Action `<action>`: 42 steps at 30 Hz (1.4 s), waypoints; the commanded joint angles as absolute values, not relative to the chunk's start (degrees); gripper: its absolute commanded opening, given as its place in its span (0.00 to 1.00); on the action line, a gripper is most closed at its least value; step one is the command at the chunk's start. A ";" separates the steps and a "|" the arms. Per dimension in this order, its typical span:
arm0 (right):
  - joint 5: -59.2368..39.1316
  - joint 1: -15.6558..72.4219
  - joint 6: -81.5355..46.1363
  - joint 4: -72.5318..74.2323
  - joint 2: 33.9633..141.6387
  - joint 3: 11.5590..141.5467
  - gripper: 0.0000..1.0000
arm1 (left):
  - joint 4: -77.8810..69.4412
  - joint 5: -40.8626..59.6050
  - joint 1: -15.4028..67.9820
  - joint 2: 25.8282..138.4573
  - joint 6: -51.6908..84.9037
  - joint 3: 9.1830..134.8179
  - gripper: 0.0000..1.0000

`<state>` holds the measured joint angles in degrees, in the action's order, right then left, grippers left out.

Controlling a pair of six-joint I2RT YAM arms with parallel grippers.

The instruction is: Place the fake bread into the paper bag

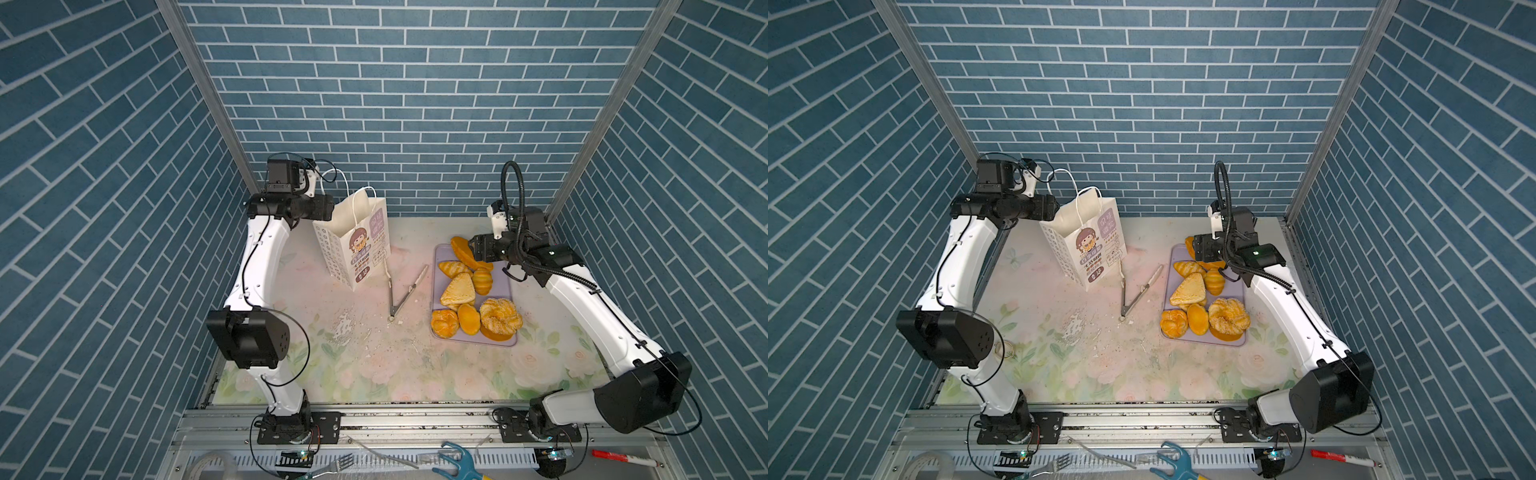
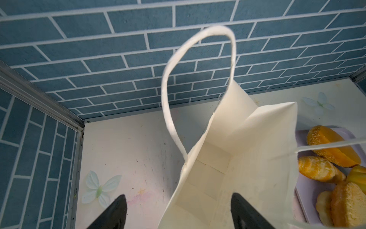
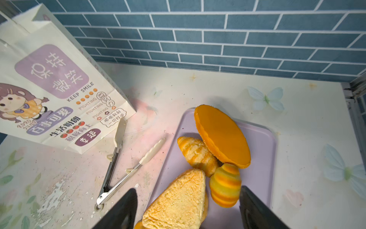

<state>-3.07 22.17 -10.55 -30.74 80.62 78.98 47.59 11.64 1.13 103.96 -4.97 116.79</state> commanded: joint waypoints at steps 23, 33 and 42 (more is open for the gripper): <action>-3.70 30.18 -13.52 -32.08 90.57 87.02 0.75 | 44.50 21.52 1.67 113.95 3.55 127.10 0.27; -4.22 32.34 -13.81 -32.91 91.43 89.95 0.73 | 47.45 19.18 1.67 109.84 11.78 125.24 0.04; -3.35 33.84 -14.01 -33.09 88.48 87.12 0.71 | 47.86 16.78 1.67 103.83 17.49 117.77 0.00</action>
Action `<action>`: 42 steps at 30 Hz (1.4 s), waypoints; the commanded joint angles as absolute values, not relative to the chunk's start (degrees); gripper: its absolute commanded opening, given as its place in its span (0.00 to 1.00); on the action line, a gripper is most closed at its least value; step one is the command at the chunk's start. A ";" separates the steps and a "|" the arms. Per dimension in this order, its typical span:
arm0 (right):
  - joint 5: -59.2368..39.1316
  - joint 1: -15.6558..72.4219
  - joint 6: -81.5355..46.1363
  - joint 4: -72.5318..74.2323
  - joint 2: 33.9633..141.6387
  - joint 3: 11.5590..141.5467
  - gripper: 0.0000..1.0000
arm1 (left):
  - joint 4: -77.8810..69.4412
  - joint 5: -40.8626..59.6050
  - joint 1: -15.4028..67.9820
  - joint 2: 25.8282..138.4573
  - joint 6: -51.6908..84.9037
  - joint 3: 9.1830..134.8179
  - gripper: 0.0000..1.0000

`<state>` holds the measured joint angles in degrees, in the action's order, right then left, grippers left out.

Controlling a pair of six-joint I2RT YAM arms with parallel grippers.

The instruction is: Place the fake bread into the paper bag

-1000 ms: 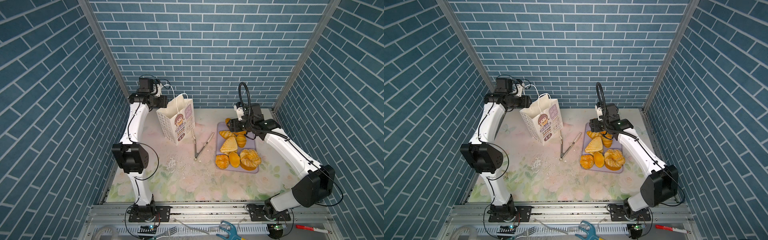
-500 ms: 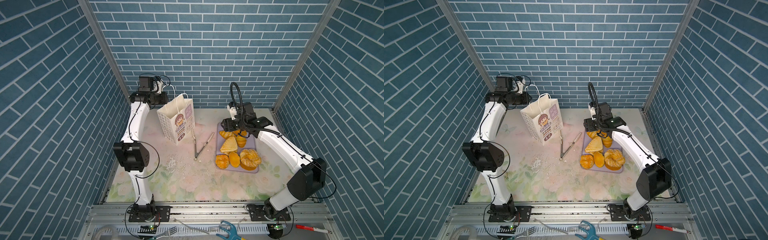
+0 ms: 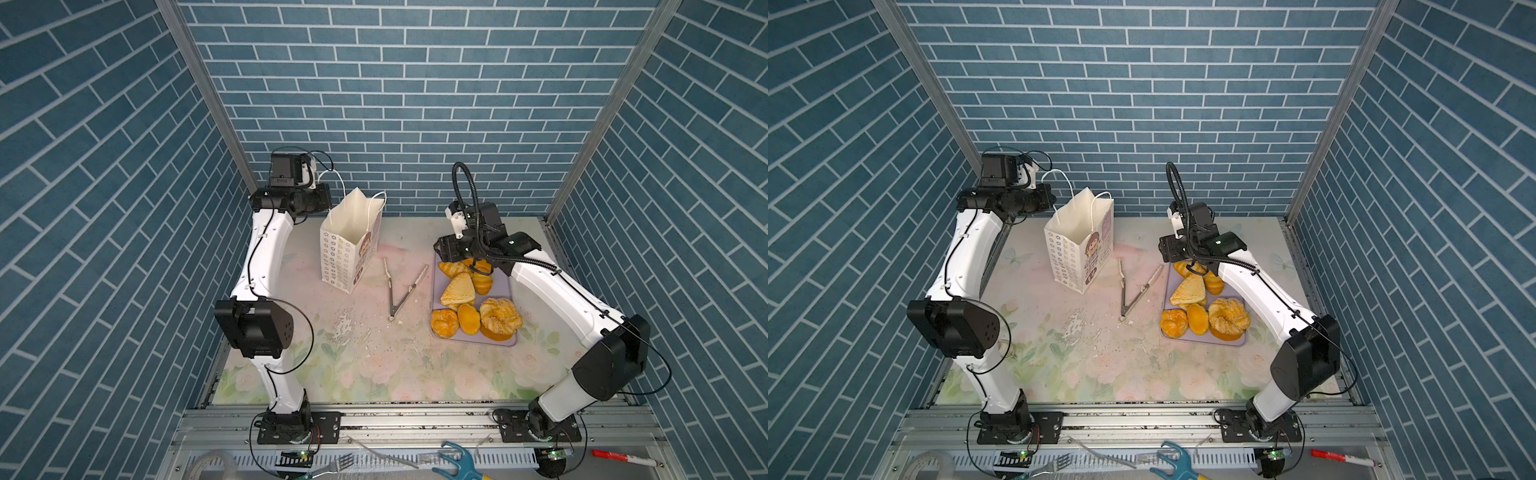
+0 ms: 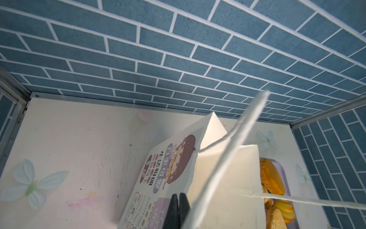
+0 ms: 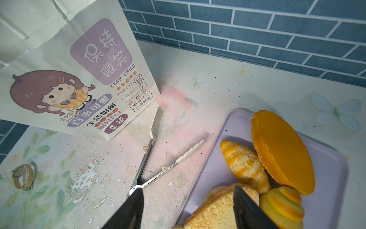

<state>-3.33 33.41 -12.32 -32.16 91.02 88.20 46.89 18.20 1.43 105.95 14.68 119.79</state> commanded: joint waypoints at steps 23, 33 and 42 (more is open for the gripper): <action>-7.72 38.25 -11.47 -36.07 91.58 94.50 0.70 | 44.63 15.64 1.32 90.68 26.85 101.99 0.00; -10.75 46.60 -6.03 -37.29 105.83 115.68 0.71 | 42.57 17.05 1.23 86.85 29.71 97.56 0.00; -9.25 48.92 -7.66 -36.46 114.21 126.11 0.62 | 39.11 18.84 1.23 81.98 32.94 90.48 0.00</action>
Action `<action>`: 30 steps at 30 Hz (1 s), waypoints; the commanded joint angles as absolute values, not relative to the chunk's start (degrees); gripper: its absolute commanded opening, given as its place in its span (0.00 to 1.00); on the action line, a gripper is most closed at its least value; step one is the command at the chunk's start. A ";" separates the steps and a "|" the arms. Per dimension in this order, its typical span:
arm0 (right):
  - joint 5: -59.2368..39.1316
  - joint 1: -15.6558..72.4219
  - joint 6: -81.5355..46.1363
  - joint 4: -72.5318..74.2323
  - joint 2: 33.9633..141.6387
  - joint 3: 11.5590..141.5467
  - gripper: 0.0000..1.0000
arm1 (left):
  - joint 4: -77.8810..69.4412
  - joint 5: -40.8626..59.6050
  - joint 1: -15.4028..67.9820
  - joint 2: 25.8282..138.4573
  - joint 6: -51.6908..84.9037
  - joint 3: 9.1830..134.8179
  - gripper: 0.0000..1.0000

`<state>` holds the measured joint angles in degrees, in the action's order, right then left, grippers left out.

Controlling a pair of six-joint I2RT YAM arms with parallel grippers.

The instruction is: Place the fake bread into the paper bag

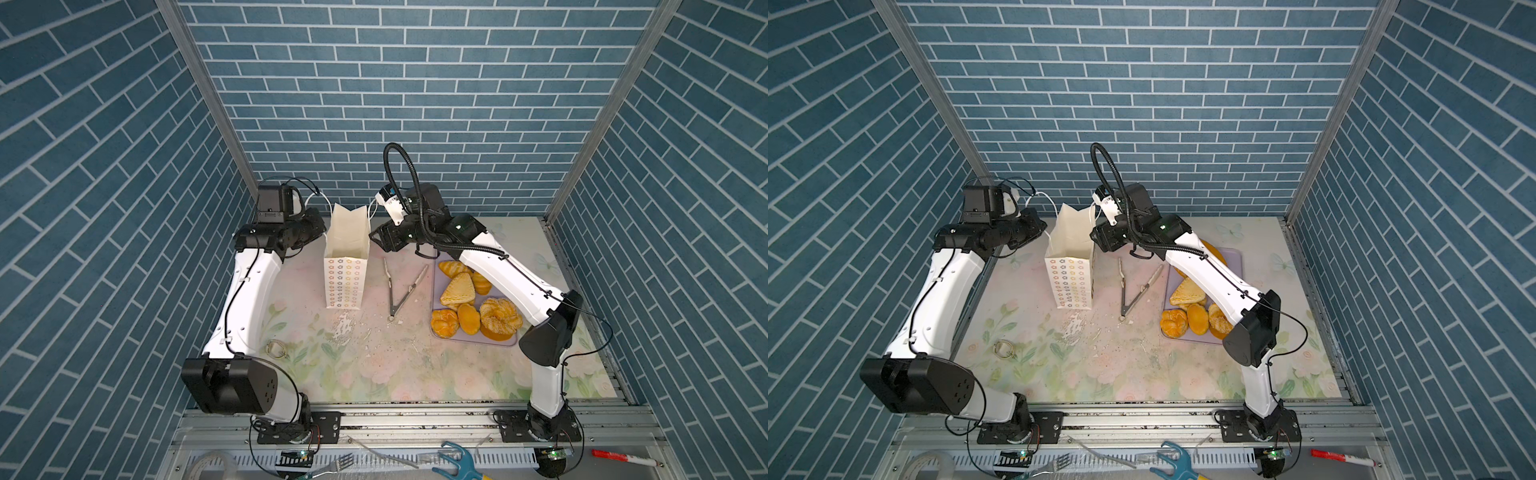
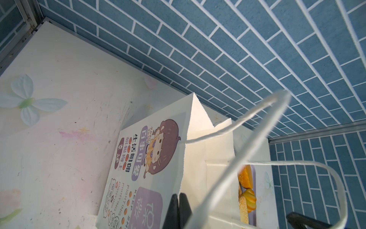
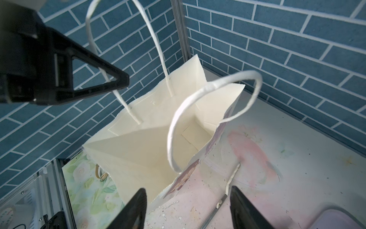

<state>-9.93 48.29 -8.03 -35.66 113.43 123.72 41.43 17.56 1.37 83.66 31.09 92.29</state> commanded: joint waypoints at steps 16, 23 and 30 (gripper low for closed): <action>-3.25 51.59 -5.98 -34.12 114.87 126.16 0.39 | 36.25 21.29 1.23 76.23 35.55 83.75 0.00; 2.28 52.26 -4.93 -33.79 113.18 124.90 0.29 | 35.47 23.29 1.23 73.08 36.49 80.29 0.00; 4.73 52.73 -3.75 -33.27 108.49 120.24 0.29 | 33.40 26.52 1.23 71.00 37.97 77.32 0.00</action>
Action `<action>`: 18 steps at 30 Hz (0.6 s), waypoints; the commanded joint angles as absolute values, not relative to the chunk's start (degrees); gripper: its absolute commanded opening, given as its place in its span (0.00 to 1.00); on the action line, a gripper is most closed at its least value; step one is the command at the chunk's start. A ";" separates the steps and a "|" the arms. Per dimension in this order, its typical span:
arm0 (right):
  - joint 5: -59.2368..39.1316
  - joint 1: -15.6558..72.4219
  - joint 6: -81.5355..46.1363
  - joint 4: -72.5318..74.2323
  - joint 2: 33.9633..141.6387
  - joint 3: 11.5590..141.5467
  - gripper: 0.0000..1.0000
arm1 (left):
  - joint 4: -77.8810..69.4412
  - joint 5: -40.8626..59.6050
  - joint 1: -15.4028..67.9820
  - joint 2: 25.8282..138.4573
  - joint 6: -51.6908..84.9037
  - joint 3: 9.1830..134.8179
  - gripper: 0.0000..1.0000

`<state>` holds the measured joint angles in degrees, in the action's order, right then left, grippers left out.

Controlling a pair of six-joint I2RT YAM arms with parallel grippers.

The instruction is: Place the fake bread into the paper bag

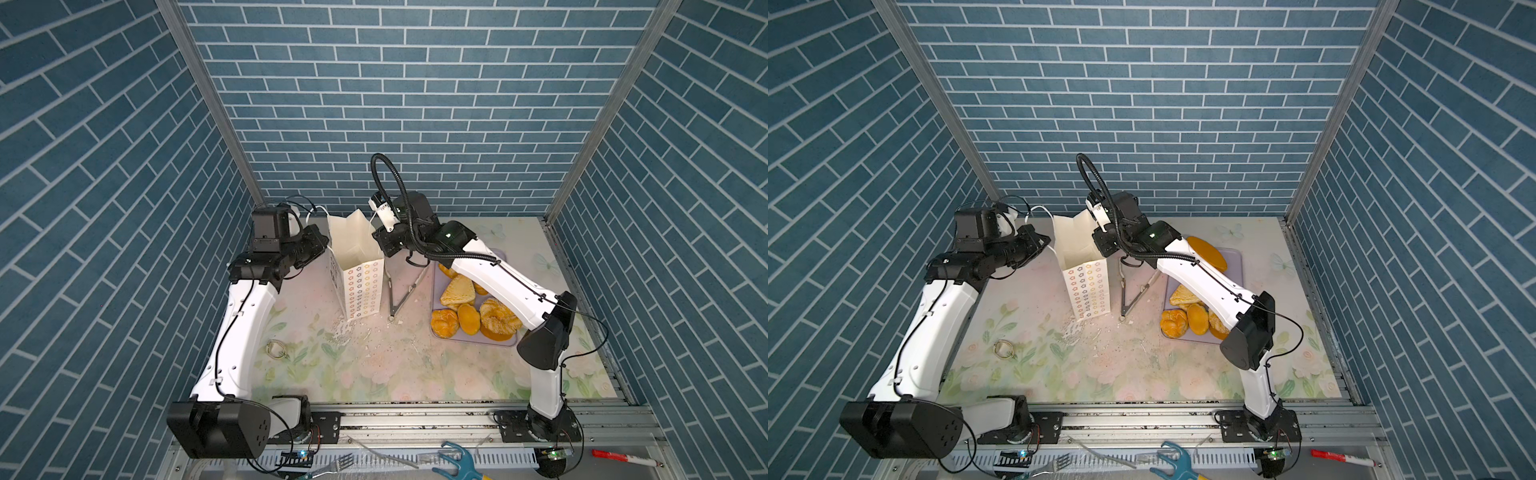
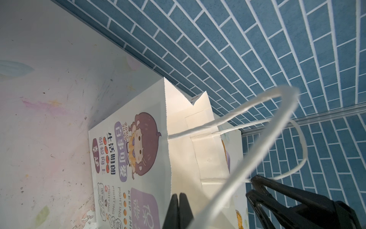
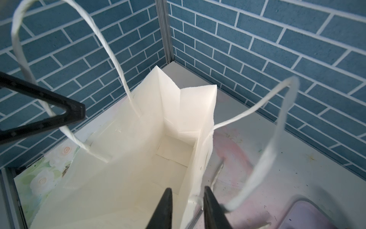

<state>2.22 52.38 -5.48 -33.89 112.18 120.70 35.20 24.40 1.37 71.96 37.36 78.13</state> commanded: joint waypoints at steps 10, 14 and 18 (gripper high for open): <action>5.96 52.85 -3.61 -32.41 106.52 117.79 0.28 | 34.54 26.80 1.23 69.50 37.13 75.42 0.00; 5.93 52.87 -2.75 -32.26 106.84 117.86 0.37 | 37.56 24.60 1.23 68.66 34.84 76.25 0.02; 2.01 53.02 -1.43 -32.37 108.29 118.98 0.47 | 39.02 23.43 1.23 68.24 33.64 76.76 0.02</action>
